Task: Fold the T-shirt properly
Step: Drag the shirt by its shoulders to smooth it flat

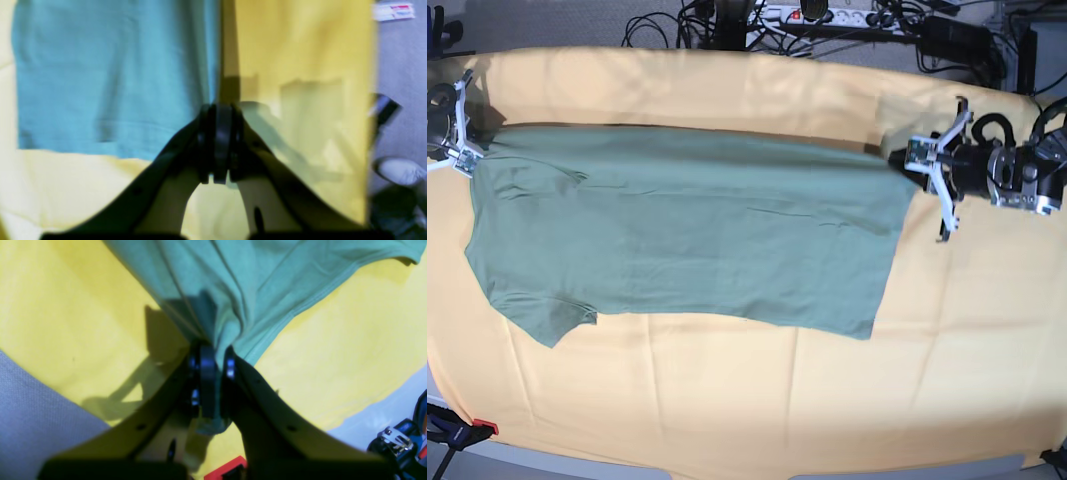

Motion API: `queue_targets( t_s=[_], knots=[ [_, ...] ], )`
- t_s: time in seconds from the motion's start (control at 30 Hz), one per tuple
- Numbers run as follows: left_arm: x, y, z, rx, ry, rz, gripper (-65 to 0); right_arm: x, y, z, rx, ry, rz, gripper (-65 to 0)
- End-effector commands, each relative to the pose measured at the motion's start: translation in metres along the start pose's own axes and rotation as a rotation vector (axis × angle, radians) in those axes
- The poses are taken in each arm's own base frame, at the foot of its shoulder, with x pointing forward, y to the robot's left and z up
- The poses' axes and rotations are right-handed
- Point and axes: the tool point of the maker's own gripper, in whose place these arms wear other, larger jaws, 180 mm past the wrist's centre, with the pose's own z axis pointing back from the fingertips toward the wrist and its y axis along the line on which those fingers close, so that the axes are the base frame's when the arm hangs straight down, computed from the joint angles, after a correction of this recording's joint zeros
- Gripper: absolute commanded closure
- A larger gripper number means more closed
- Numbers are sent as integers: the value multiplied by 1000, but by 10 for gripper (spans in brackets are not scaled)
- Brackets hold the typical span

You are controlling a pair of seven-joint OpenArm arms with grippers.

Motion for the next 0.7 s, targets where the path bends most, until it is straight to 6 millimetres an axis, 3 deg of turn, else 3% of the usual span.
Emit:
queue_targets(
  t_s=[0.0,0.2,0.43,0.67],
  knots=[
    [-3,3,10,18,19,-13,0,1,-14,8,-34,12,28,0],
    [-12,-5,16,4,53,-10,0,15,-8,14,-33,2,70,0],
    [-1,-23,19,-36,38,-24,0,1,21,15,24,83,143,0],
    [1,-45,17,-87,31,-8,0,-10,26,15,37,132,147,0]
  ],
)
